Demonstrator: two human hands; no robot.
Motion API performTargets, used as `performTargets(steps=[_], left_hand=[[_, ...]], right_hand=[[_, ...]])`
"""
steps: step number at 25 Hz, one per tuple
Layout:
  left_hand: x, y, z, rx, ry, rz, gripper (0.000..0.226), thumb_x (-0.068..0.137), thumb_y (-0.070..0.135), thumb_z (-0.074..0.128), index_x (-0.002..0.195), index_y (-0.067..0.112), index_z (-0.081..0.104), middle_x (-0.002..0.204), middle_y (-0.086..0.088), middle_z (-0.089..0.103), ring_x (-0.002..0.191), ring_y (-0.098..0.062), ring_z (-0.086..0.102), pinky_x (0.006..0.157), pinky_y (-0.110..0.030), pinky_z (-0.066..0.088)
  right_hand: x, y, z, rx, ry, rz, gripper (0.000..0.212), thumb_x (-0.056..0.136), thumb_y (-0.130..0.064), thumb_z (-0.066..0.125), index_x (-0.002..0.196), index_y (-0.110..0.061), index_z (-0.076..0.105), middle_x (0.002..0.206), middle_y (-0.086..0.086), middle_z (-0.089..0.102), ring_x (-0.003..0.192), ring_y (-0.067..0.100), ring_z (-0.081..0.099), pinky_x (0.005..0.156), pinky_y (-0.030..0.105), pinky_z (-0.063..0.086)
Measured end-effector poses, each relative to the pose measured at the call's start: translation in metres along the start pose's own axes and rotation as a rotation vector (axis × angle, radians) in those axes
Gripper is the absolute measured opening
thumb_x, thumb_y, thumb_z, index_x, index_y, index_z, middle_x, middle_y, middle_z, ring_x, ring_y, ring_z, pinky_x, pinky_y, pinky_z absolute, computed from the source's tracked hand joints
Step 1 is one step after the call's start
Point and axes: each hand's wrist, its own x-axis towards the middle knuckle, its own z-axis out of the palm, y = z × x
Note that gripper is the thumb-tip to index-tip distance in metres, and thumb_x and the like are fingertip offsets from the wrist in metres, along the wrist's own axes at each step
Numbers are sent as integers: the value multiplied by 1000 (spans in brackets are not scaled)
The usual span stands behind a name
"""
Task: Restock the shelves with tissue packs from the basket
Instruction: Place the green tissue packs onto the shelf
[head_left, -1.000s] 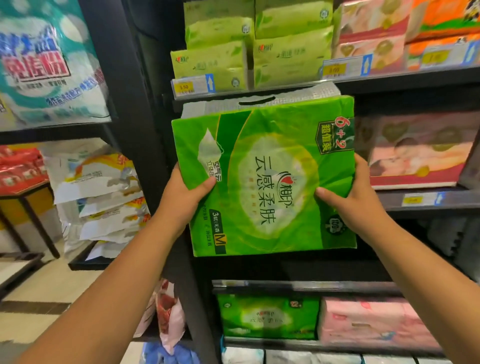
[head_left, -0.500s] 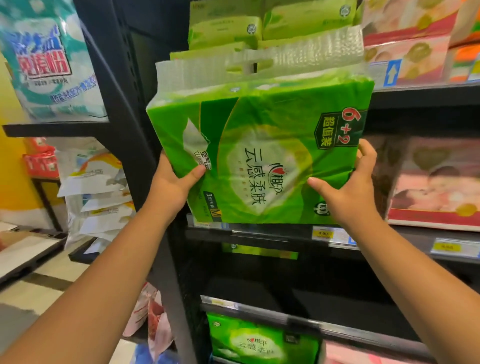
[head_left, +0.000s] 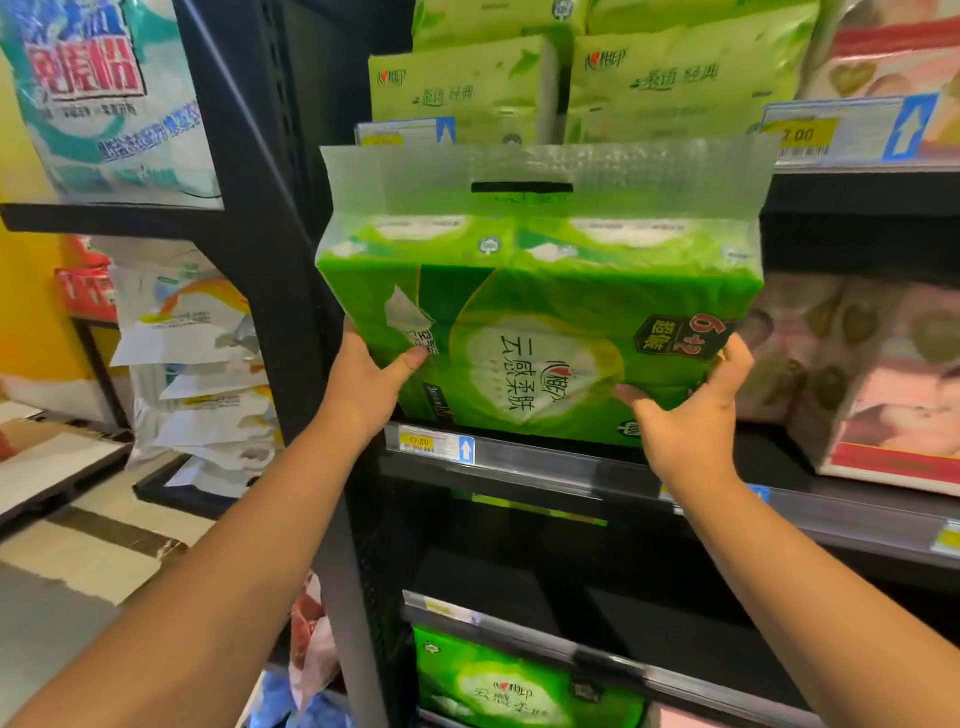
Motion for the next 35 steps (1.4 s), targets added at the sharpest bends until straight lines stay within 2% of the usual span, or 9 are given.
performTargets(steps=[4, 9, 12, 15, 19, 24, 29, 33, 35], left_hand=[[8, -14, -2, 62, -61, -7, 72, 86, 19, 71, 145, 21, 29, 122, 13, 51, 115, -8, 49, 95, -22, 37], [21, -20, 8, 85, -53, 8, 82, 88, 26, 68, 150, 19, 14, 134, 6, 49, 120, -12, 49, 95, -25, 40], [27, -26, 18, 120, -99, 30, 113, 80, 29, 76, 152, 24, -11, 155, -4, 25, 136, -18, 35, 109, -31, 31], [23, -32, 27, 257, -107, 48, 135, 70, 32, 84, 148, 22, -25, 158, -12, -1, 141, -28, 25, 104, -26, 26], [29, -38, 34, 354, -81, 169, 125, 72, 37, 81, 151, 23, -16, 157, -17, -7, 144, -32, 18, 111, -35, 26], [42, -40, 40, 584, -90, 143, 114, 77, 44, 75, 153, 26, -8, 156, -16, -24, 147, -32, -7, 119, -44, 17], [36, -39, 51, 994, -143, 377, 117, 70, 67, 67, 151, 35, -11, 148, -6, -43, 137, -29, -37, 108, -46, -25], [38, -40, 68, 1027, -237, 359, 123, 66, 70, 69, 148, 40, -18, 153, -8, -33, 141, -32, -31, 113, -55, -12], [42, -43, 67, 1032, -235, 360, 123, 63, 72, 69, 148, 42, -15, 154, -5, -31, 143, -35, -25, 112, -60, -10]], right_hand=[[-8, 12, 20, -13, 23, 85, 92, 77, -4, 78, 145, -8, 17, 126, -1, 44, 111, 9, 46, 87, 6, 32], [1, 16, 36, -81, 49, 135, 94, 81, -11, 75, 150, -10, 12, 145, 9, 40, 128, 18, 42, 91, 7, 27], [8, 14, 41, -142, 39, 146, 99, 80, -16, 77, 152, -11, 10, 147, 9, 38, 132, 22, 40, 92, 13, 28], [12, 9, 45, -186, -5, 170, 120, 66, -25, 89, 152, -15, 6, 152, 6, 30, 135, 17, 33, 98, 18, 27], [20, 11, 52, -234, 0, 187, 128, 59, -27, 92, 153, -17, 5, 153, 6, 27, 136, 19, 33, 100, 22, 30], [29, 14, 74, -285, -1, 212, 121, 60, -36, 90, 149, -9, 12, 150, 14, 32, 135, 29, 37, 105, 38, 38], [35, 19, 87, -300, -18, 262, 112, 64, -37, 88, 144, -2, 17, 148, 21, 32, 135, 33, 36, 104, 33, 36], [33, 10, 87, -506, -33, 245, 118, 69, -45, 82, 150, -2, 8, 154, 25, 13, 142, 40, 19, 114, 47, 20], [30, 7, 85, -695, -30, 79, 118, 69, -47, 82, 153, -12, 6, 155, 27, 9, 143, 45, 9, 115, 57, 6]])
